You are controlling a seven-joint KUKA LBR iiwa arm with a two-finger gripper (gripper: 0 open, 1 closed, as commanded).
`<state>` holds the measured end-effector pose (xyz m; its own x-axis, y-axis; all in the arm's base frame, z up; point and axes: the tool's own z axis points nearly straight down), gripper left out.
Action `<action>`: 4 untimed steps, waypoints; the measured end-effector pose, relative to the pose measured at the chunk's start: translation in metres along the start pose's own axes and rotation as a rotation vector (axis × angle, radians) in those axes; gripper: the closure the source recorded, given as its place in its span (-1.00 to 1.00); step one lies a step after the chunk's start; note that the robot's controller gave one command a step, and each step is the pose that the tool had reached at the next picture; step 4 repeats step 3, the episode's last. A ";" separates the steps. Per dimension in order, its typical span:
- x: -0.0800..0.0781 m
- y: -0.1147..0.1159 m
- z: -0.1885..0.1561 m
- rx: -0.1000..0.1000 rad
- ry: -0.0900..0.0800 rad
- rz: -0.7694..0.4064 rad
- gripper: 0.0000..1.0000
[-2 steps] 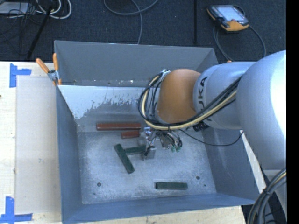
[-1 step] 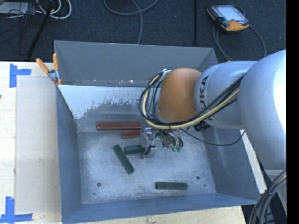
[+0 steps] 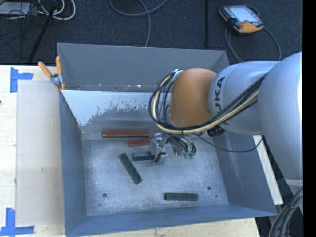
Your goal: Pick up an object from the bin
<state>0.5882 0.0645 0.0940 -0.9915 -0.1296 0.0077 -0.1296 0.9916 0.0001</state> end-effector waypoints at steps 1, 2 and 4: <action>-0.001 0.000 -0.022 0.000 -0.004 0.000 1.00; -0.002 0.000 -0.039 0.000 -0.009 -0.001 1.00; -0.002 0.000 -0.051 0.000 -0.010 -0.001 1.00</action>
Offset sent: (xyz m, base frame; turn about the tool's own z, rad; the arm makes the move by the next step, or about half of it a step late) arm 0.0000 0.0000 0.0274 0.0000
